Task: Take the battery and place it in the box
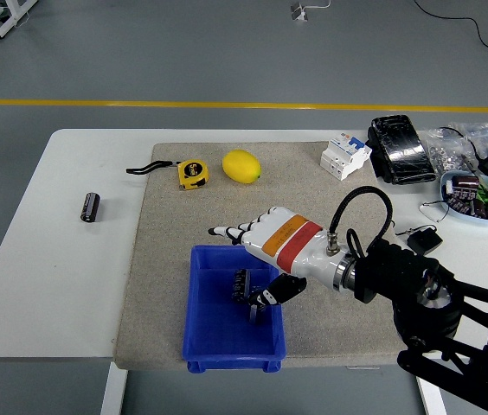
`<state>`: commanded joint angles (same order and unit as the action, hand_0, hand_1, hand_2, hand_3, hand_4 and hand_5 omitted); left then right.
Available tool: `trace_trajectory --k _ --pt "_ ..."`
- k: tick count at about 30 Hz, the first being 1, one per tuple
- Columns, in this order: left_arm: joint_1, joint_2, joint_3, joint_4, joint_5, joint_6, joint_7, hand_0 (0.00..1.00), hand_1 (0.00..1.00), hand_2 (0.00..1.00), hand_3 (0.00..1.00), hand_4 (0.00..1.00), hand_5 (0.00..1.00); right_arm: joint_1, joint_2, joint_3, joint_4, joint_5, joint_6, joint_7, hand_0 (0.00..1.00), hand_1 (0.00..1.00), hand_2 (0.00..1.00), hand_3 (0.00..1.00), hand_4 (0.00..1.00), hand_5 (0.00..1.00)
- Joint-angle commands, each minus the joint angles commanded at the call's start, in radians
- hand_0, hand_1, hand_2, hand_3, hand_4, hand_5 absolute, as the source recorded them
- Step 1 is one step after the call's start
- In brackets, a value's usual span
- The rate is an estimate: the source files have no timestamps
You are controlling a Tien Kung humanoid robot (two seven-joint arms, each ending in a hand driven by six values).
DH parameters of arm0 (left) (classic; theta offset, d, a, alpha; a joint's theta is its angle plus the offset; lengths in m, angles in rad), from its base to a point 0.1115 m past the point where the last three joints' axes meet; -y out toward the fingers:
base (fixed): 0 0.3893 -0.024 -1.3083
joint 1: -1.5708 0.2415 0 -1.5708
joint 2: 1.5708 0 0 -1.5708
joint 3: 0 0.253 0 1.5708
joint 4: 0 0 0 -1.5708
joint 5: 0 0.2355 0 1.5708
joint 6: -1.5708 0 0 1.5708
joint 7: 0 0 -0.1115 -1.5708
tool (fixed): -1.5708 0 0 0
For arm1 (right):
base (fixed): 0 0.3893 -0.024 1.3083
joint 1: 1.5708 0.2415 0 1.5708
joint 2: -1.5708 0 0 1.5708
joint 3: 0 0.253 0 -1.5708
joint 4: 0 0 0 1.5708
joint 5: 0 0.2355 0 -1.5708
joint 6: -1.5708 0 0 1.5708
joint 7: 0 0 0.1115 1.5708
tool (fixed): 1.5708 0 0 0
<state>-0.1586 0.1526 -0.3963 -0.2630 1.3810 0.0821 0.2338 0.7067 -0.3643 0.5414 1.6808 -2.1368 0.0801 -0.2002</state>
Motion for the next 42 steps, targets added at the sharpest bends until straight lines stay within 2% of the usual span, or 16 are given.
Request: trace_trajectory --k 1,6,11,12,13,18,19,23,24,25,30,31,36,37,39,42 --pt "0.0 0.0 0.0 0.0 0.001 -0.001 0.0 0.685 0.63 0.68 0.619 0.625 0.675 -0.002 -0.005 0.022 0.0 -0.001 -0.005 0.0 0.409 0.519 0.71 0.893 0.998 0.261" --pt "0.003 -0.002 -0.001 0.0 -0.001 0.001 -0.003 0.685 0.63 0.68 0.619 0.625 0.675 -0.019 -0.029 0.131 -0.043 0.017 -0.06 0.003 0.409 0.519 0.71 0.893 0.998 0.261" --pt "0.007 -0.003 0.004 0.0 -0.007 0.001 -0.006 0.685 0.636 0.681 0.619 0.625 0.675 -0.052 -0.049 0.216 -0.149 0.081 -0.129 0.016 0.416 0.517 0.703 0.862 0.998 0.285" --pt "0.007 -0.003 0.004 0.0 -0.008 0.001 -0.005 0.685 0.636 0.681 0.619 0.625 0.675 -0.062 -0.051 0.228 -0.173 0.106 -0.152 0.019 0.416 0.517 0.703 0.862 0.998 0.285" --pt "0.008 -0.003 0.003 0.0 -0.007 0.002 -0.005 0.685 0.639 0.681 0.619 0.625 0.675 -0.07 -0.053 0.237 -0.195 0.137 -0.178 0.024 0.523 0.605 0.729 0.831 0.998 0.481" --pt "0.01 -0.006 0.003 0.0 -0.005 0.004 -0.007 0.685 0.639 0.681 0.619 0.625 0.675 -0.138 -0.055 0.283 -0.329 0.351 -0.38 0.116 0.523 0.605 0.729 0.831 0.998 0.481" --pt "0.011 -0.006 0.003 0.0 -0.003 0.004 -0.007 0.685 0.643 0.684 0.619 0.625 0.675 -0.153 -0.055 0.293 -0.344 0.396 -0.421 0.146 0.686 0.72 0.792 0.83 0.998 0.581" --pt "0.012 -0.009 -0.001 0.0 0.005 0.007 -0.007 0.685 0.643 0.684 0.619 0.625 0.675 -0.212 -0.053 0.324 -0.371 0.565 -0.489 0.271 0.686 0.72 0.792 0.83 0.998 0.581" --pt "0.012 -0.009 -0.002 0.0 0.006 0.007 -0.007 0.685 0.643 0.684 0.619 0.625 0.675 -0.227 -0.052 0.33 -0.374 0.611 -0.493 0.301 0.686 0.72 0.792 0.83 0.998 0.581" --pt "0.012 -0.01 -0.003 -0.001 0.009 0.007 -0.007 0.685 0.652 0.685 0.619 0.624 0.675 -0.241 -0.051 0.335 -0.376 0.643 -0.494 0.324 0.732 0.753 0.817 0.829 0.998 0.685" --pt "0.007 -0.015 0.005 -0.003 0.009 0.006 -0.012 0.685 0.652 0.685 0.619 0.624 0.675 -0.323 -0.037 0.402 -0.38 0.858 -0.444 0.402 0.732 0.753 0.817 0.829 0.998 0.685" --pt "0.007 -0.015 0.009 -0.004 0.006 0.007 -0.014 0.683 0.656 0.684 0.619 0.624 0.676 -0.332 -0.038 0.411 -0.377 0.897 -0.434 0.408 0.766 0.781 0.828 0.862 0.998 0.811" --pt "0.002 -0.023 0.028 -0.006 -0.012 0.025 -0.023 0.683 0.656 0.684 0.619 0.624 0.676 -0.388 -0.045 0.475 -0.36 1.111 -0.357 0.426 0.766 0.781 0.828 0.862 0.998 0.811" --pt "0.001 -0.025 0.035 -0.006 -0.02 0.031 -0.026 0.684 0.648 0.687 0.619 0.624 0.676 -0.398 -0.045 0.49 -0.357 1.157 -0.346 0.426 0.794 0.81 0.846 0.898 0.998 0.881" --pt "-0.002 -0.03 0.042 -0.007 -0.025 0.04 -0.026 0.684 0.648 0.687 0.619 0.624 0.676 -0.416 -0.045 0.518 -0.348 1.228 -0.33 0.426 0.794 0.81 0.846 0.898 0.998 0.881" --pt "-0.002 -0.036 0.048 -0.007 -0.032 0.051 -0.026 0.684 0.648 0.687 0.619 0.624 0.676 -0.442 -0.044 0.545 -0.329 1.247 -0.318 0.438 0.794 0.81 0.846 0.898 0.998 0.881"
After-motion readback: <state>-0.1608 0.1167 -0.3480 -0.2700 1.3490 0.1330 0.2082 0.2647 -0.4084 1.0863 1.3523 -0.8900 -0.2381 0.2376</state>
